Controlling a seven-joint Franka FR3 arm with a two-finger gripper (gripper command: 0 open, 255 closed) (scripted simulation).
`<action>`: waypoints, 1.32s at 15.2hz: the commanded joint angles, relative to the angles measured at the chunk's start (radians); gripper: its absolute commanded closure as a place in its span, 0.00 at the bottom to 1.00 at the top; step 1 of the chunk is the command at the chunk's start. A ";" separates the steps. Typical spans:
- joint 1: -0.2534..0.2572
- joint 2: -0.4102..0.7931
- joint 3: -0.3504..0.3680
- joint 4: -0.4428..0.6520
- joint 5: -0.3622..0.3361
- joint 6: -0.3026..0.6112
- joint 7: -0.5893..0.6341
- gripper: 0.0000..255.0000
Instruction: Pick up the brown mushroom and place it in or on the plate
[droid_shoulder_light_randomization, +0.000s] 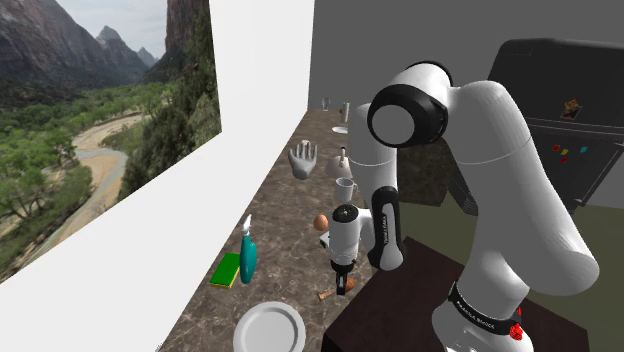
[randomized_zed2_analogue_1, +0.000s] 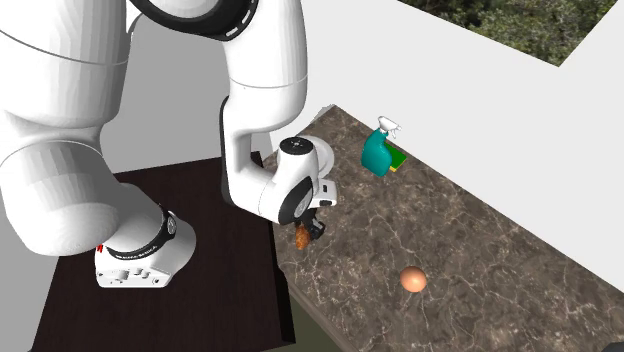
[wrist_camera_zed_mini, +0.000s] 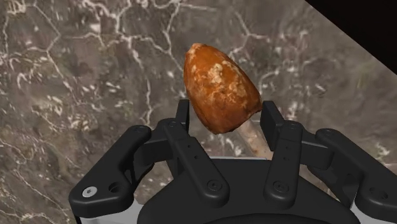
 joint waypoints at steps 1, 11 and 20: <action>0.000 0.000 0.000 0.000 0.000 0.000 0.000 1.00; -0.031 -0.092 0.016 -0.036 -0.016 -0.059 -0.017 1.00; -0.138 -0.307 0.103 -0.113 0.003 -0.211 -0.094 1.00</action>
